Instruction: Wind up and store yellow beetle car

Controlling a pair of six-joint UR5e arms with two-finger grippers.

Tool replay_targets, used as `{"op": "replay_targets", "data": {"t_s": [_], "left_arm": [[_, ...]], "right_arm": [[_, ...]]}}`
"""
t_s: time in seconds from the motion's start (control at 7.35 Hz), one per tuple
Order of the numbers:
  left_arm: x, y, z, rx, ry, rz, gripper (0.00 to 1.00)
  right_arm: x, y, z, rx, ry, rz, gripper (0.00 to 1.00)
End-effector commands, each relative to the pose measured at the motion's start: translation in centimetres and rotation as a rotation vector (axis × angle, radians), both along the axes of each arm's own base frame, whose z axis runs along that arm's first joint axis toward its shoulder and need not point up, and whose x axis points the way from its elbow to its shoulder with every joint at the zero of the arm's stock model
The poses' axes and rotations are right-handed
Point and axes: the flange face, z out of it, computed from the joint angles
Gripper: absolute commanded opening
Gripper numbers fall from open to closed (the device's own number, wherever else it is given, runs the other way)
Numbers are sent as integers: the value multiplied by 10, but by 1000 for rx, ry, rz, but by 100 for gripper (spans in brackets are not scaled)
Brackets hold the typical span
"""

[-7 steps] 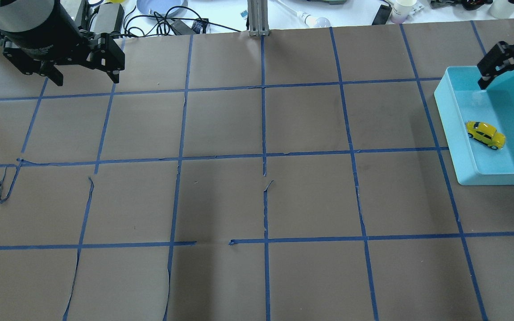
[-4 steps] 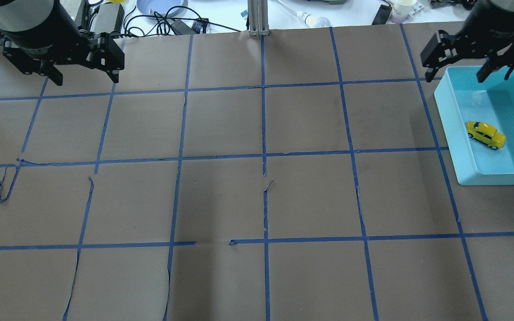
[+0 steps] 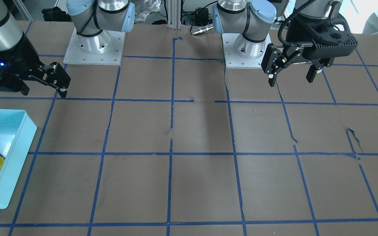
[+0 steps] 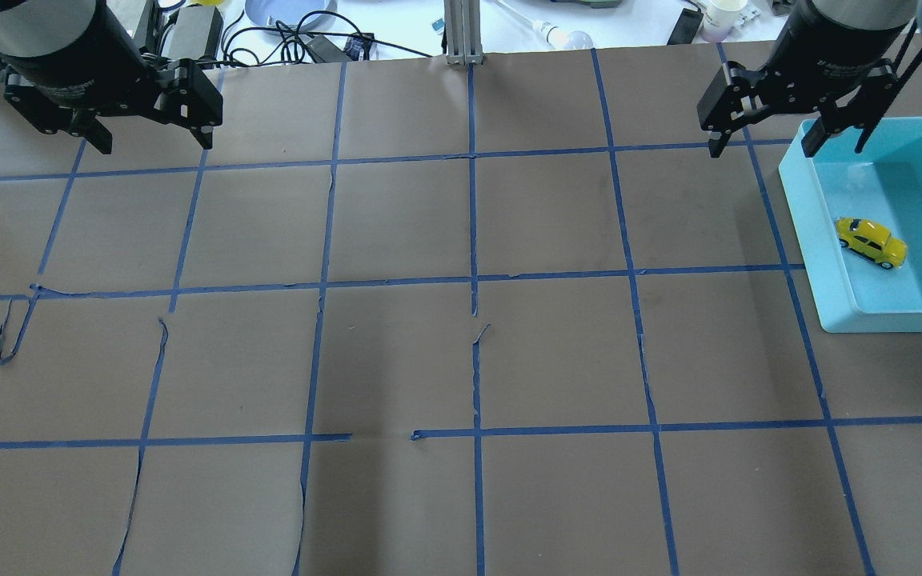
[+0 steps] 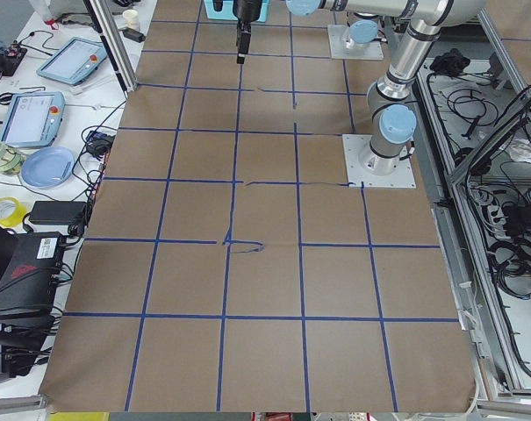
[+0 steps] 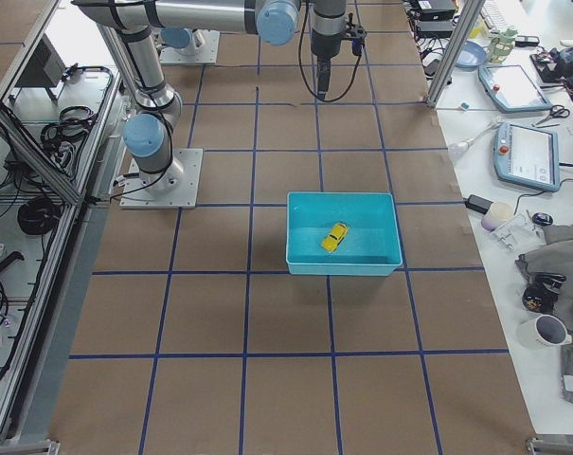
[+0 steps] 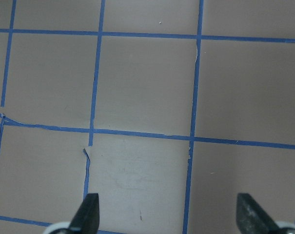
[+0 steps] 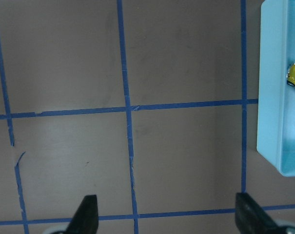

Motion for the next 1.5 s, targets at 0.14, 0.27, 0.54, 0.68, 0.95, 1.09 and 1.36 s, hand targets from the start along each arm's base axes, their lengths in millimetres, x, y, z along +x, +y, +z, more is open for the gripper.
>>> {"op": "replay_targets", "data": {"t_s": [0.14, 0.27, 0.54, 0.68, 0.95, 1.09, 1.36], "left_arm": [[0, 0, 0, 1, 0, -1, 100], [1, 0, 0, 1, 0, 2, 100], [1, 0, 0, 1, 0, 2, 100], [0, 0, 0, 1, 0, 0, 100], [0, 0, -1, 2, 0, 0, 100], [0, 0, -1, 2, 0, 0, 100], [0, 0, -1, 2, 0, 0, 100]], "right_arm": [[44, 11, 0, 3, -15, -1, 100], [48, 12, 0, 3, -12, 5, 100], [50, 12, -2, 6, -4, 10, 100], [50, 12, -3, 8, -2, 11, 100], [49, 12, -3, 8, -1, 14, 100], [49, 12, -3, 8, -1, 18, 100], [49, 11, -4, 11, -1, 16, 100]]}}
